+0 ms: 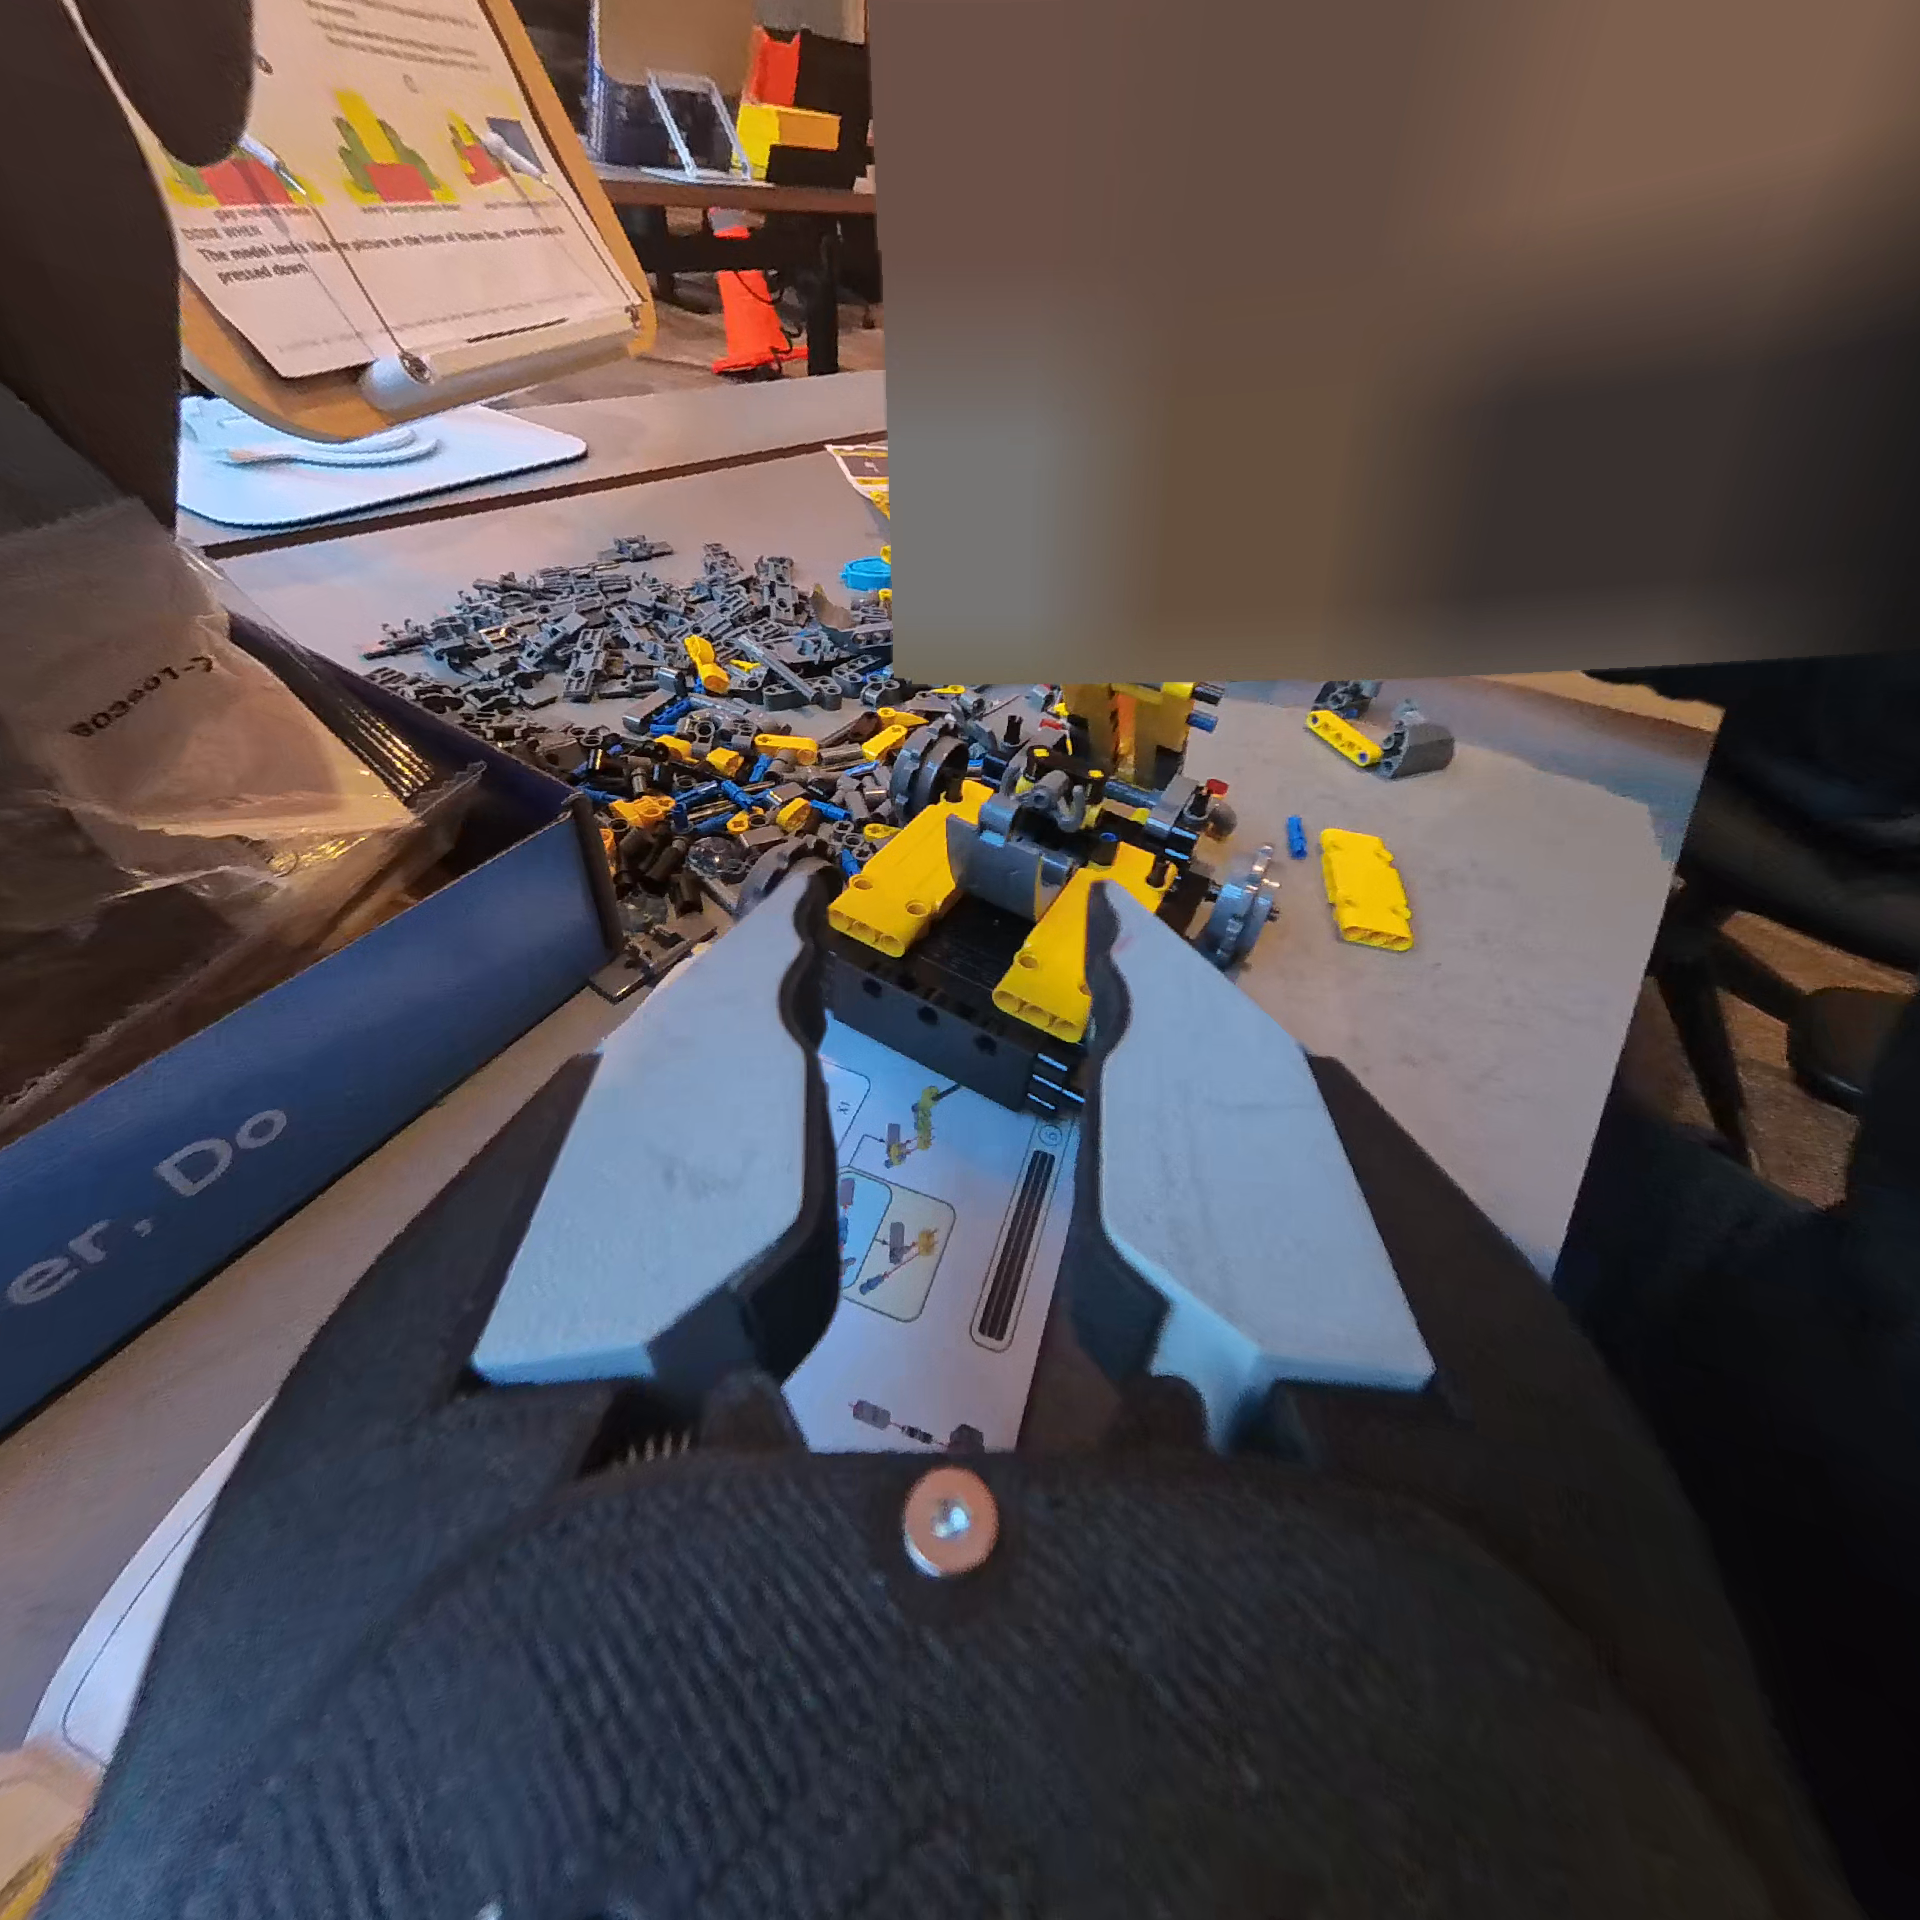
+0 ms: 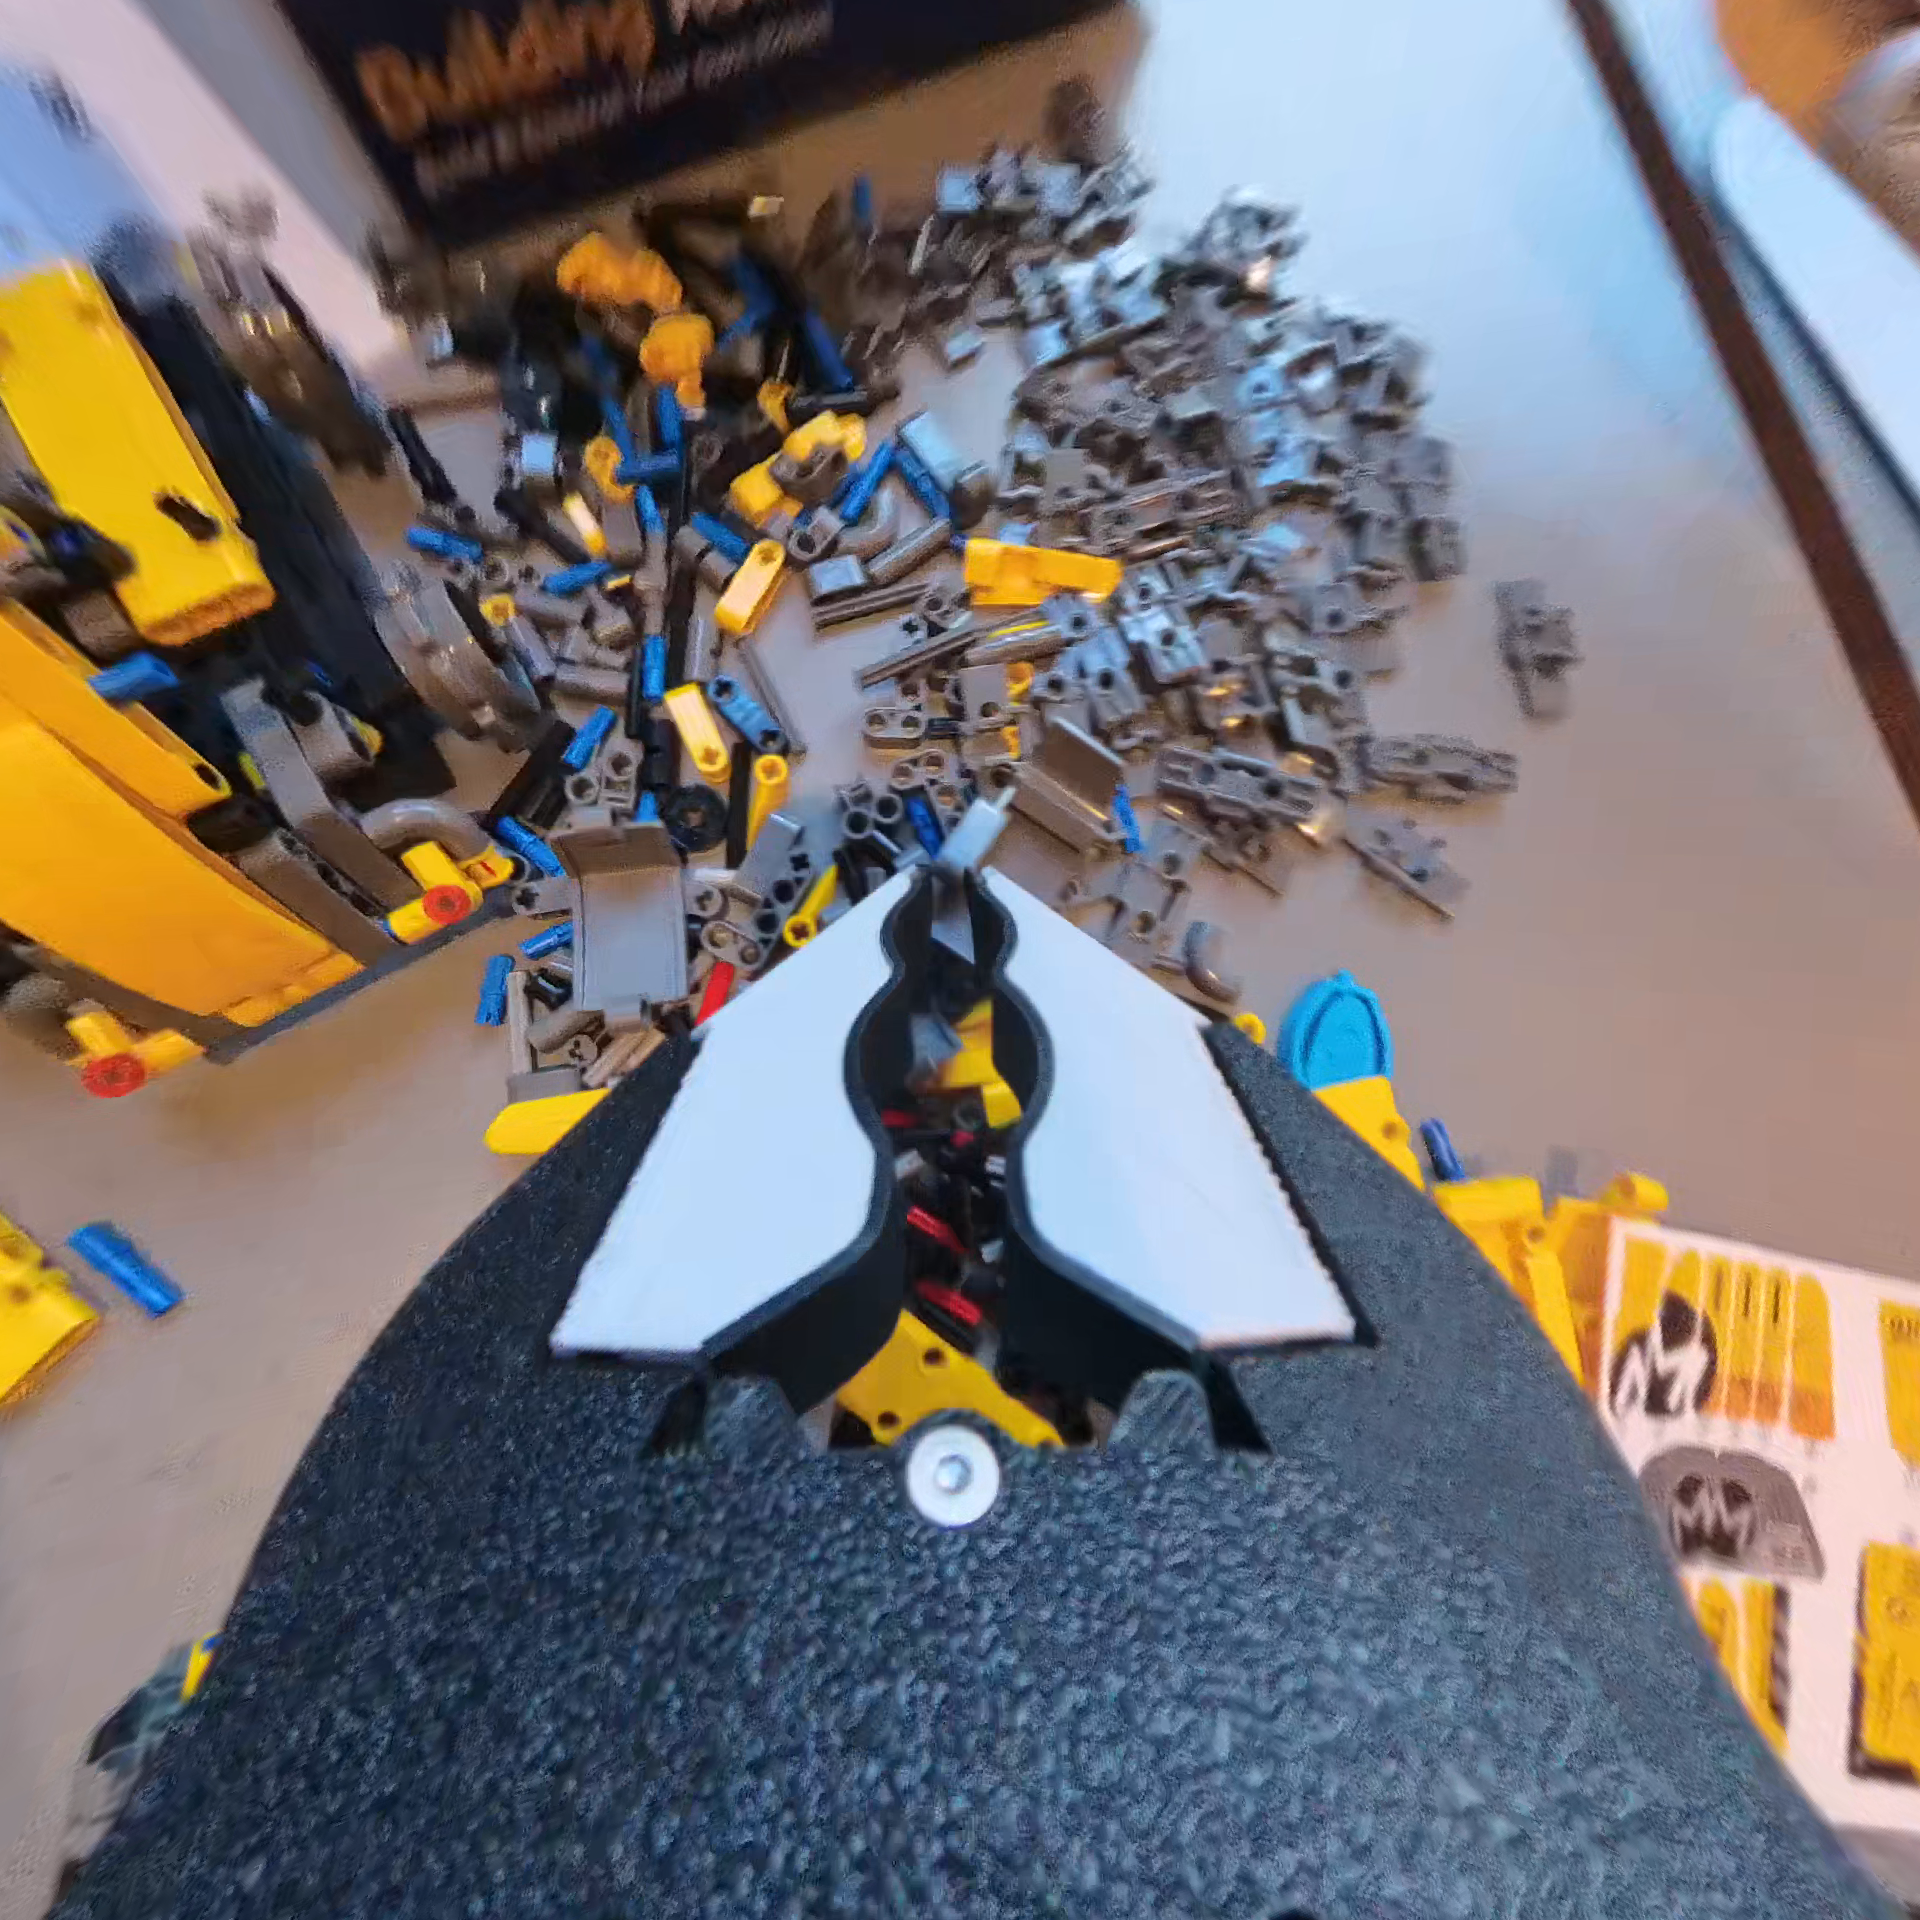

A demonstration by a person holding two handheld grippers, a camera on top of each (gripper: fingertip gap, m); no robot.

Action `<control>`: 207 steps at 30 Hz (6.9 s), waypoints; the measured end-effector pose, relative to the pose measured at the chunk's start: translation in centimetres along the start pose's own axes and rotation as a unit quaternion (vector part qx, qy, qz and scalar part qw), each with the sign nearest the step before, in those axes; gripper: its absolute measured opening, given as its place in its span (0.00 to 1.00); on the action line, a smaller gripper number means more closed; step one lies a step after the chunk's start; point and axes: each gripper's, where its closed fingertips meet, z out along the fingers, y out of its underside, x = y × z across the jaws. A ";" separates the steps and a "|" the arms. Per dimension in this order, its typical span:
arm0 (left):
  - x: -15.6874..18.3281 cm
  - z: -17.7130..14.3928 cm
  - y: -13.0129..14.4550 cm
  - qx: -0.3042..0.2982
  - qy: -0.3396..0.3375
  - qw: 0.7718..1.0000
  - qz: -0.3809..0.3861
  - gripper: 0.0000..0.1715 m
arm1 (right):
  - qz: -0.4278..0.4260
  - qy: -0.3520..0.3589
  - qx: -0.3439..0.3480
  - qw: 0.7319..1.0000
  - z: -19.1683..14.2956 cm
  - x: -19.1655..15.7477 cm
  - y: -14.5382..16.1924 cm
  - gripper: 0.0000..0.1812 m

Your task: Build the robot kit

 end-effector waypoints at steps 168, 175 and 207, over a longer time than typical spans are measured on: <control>-0.5 -0.2 -0.4 0.015 -0.018 1.000 -0.005 0.26 | -0.088 -0.055 -0.083 0.991 -3.8 -13.0 6.8 0.03; -0.4 -0.2 -0.3 0.014 -0.021 1.000 0.000 0.26 | -0.079 -0.057 -0.095 0.991 -4.1 -13.3 7.5 0.05; -0.5 -0.3 -0.5 0.019 -0.016 1.000 -0.009 0.26 | 0.084 0.065 -0.153 0.982 -2.2 2.4 9.4 0.09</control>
